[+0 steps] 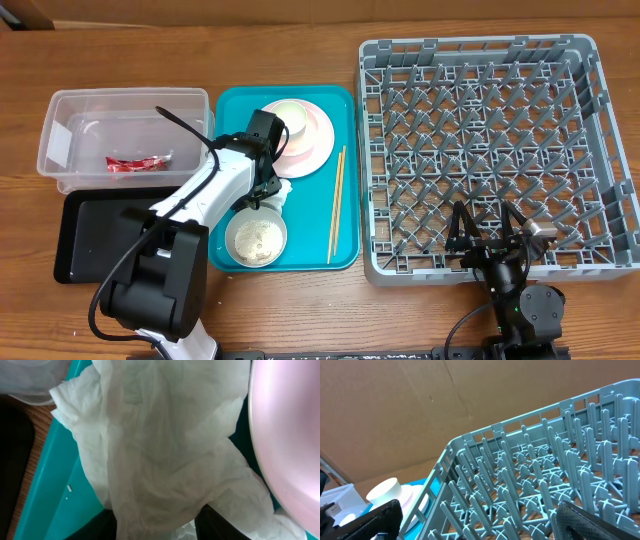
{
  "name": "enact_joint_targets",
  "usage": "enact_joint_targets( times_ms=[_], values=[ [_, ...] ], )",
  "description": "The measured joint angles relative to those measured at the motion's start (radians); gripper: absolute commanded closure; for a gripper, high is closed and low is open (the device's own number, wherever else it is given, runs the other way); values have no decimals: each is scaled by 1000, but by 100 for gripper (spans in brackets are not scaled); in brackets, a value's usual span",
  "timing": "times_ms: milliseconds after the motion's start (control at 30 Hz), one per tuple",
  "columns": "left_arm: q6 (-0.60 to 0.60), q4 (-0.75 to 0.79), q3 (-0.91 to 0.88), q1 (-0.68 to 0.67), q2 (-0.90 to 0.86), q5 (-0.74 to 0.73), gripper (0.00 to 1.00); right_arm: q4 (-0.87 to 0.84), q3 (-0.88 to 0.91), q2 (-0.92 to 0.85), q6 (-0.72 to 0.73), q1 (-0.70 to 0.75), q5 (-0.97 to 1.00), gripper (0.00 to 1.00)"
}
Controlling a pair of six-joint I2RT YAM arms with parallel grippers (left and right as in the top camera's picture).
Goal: Sort waste into correct bins and load items into the dishwasher
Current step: 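Move the left gripper to the white tissue and grasp it, then carry the tissue left and release it into the clear bin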
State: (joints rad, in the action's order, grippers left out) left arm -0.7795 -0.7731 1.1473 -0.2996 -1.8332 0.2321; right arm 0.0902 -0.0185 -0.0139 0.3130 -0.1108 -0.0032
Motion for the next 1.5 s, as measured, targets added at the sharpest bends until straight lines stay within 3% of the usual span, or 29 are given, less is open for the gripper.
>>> enact_joint_targets(
  times_ms=[133, 233, 267, 533, 967, 1500],
  values=[
    [45, 32, 0, 0, 0, -24, 63, 0, 0, 0, 1, 0, 0, 0],
    [84, 36, 0, 0, 0, -43, 92, 1, 0, 0, 1, 0, 0, 0],
    [98, 37, 0, 0, 0, -48, 96, 0, 0, 0, 0, 0, 0, 0],
    [149, -53, 43, 0, 0, -64, 96, 0, 0, 0, 1, 0, 0, 0],
    [163, -268, 357, 39, 160, -65, 96, 0, 0, 0, 0, 0, 0, 0],
    [190, -244, 398, 443, 191, -60, 91, 0, 0, 0, 0, 0, 0, 0]
  ],
)
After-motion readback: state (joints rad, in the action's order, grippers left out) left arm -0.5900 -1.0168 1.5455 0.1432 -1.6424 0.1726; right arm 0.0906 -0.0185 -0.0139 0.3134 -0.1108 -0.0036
